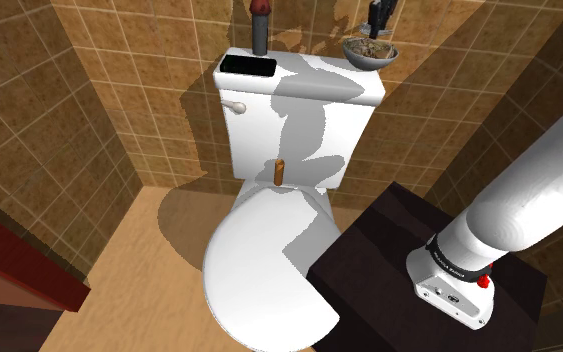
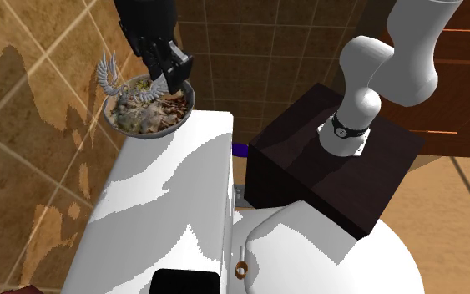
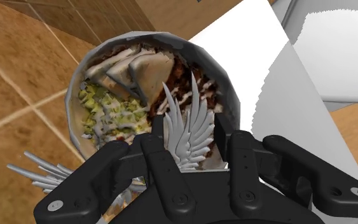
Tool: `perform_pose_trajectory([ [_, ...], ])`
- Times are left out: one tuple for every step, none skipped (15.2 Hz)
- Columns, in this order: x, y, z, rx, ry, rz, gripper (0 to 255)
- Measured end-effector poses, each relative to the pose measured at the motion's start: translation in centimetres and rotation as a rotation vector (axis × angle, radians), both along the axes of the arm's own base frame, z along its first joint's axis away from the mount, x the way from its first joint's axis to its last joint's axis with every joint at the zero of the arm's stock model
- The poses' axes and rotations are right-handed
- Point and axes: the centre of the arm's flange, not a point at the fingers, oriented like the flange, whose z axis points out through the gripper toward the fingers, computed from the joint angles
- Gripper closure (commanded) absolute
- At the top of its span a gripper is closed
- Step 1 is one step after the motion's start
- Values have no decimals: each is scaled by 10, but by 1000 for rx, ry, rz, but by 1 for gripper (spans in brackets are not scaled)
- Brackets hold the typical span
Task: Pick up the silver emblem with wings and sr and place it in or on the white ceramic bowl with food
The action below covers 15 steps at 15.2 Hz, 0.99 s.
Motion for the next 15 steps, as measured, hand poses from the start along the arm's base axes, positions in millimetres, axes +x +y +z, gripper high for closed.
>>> perform_pose_trajectory([
  [0,1,5,0,0,0,255],
  [0,0,10,0,0,0,255],
  [-1,0,16,0,0,0,255],
  [-1,1,21,0,0,0,255],
  [0,0,26,0,0,0,255],
  [0,0,32,0,0,0,255],
  [-6,4,36,0,1,0,255],
  [-9,4,37,0,0,0,255],
  [-11,4,35,0,0,0,255],
  [-12,5,29,0,0,0,255],
  [-13,4,25,0,1,0,255],
  [-13,5,20,0,1,0,255],
  [-12,5,16,0,1,0,255],
  [-12,6,10,0,1,0,255],
  [-12,5,5,0,1,0,255],
])
